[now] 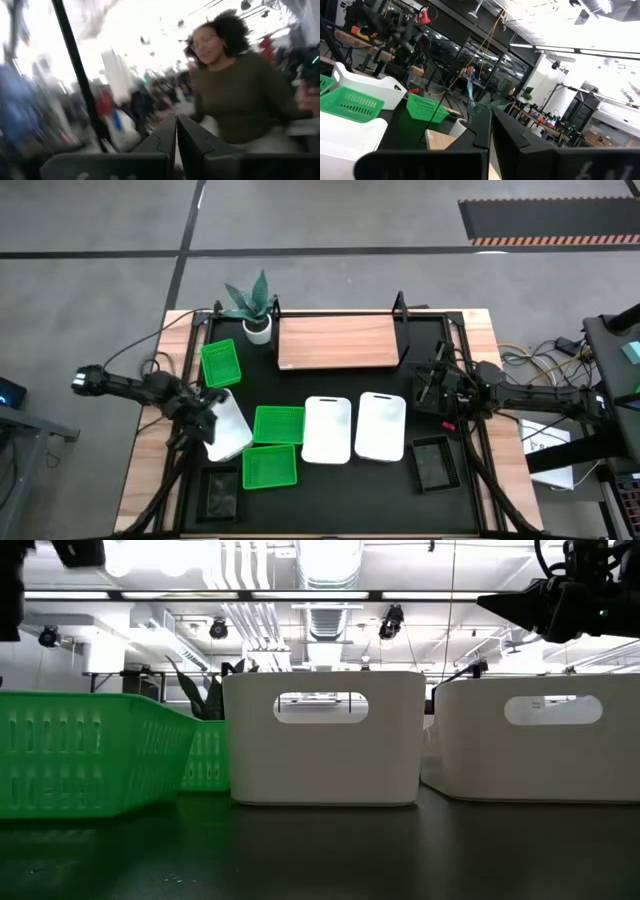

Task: Stack baskets on shelf by color
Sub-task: Put the middle green bin on the shelf

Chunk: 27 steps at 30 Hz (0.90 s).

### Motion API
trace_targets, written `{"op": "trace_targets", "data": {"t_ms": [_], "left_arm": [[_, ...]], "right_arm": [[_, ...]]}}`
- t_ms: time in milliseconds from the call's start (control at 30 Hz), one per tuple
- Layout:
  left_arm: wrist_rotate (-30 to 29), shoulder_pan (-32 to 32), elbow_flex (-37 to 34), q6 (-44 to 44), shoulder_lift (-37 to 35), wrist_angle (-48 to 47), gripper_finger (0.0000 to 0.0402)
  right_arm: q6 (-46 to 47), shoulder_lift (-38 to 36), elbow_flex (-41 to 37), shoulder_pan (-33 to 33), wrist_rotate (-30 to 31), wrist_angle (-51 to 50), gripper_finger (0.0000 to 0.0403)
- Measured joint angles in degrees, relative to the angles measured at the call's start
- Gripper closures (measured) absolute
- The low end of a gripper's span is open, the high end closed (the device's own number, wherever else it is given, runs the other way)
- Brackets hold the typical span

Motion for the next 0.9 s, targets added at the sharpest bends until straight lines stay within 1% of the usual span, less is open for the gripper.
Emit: {"op": "trace_targets", "data": {"t_ms": [67,133,200,267,333,467,633,667,733,767,800,900], "left_arm": [[0.02,-0.02,0.00,1.95,0.35,7.48,0.0402],[0.00,-0.02,0.00,1.71,0.50,15.27,0.0402],[0.00,-0.02,-0.02,1.14,0.39,22.50,0.0402],[-0.02,-0.02,-0.02,-1.24,0.21,27.67,0.0402],[0.00,-0.02,-0.04,-1.84,0.13,32.72,0.0402],[-0.02,0.00,-0.04,-2.79,-0.03,39.13,0.0402],[-0.02,0.00,-0.02,-4.23,-0.07,42.61,0.0402],[-0.02,0.00,0.02,-4.12,-0.05,42.30,0.0402],[-0.02,0.01,0.09,-3.91,0.24,41.82,0.0402],[-0.04,0.04,0.10,-3.46,0.44,41.12,0.0402],[-0.05,0.04,0.09,-2.24,0.69,40.09,0.0402],[-0.27,0.04,0.14,4.12,1.73,34.98,0.0402]], "right_arm": [[-0.05,0.00,0.00,-0.01,0.01,-0.01,0.0394],[-0.14,0.00,0.00,0.00,0.00,0.01,0.0394],[-2.27,0.00,0.00,0.01,0.00,0.02,0.0394],[-4.44,0.00,0.00,0.00,0.00,0.03,0.0394],[-5.38,0.00,0.00,0.01,0.01,0.02,0.0394],[-5.52,0.00,0.00,-0.01,0.01,0.03,0.0394],[-4.89,0.00,0.00,0.00,-0.04,0.08,0.0394],[-0.98,0.00,0.00,0.02,-0.30,0.06,0.0394],[15.52,0.00,0.00,0.14,-1.65,0.08,0.0394],[21.79,0.02,0.00,0.14,-1.68,0.17,0.0394],[24.19,0.02,0.00,0.00,-1.17,0.54,0.0394],[26.51,0.02,0.00,-0.12,0.06,2.11,0.0394]]}}
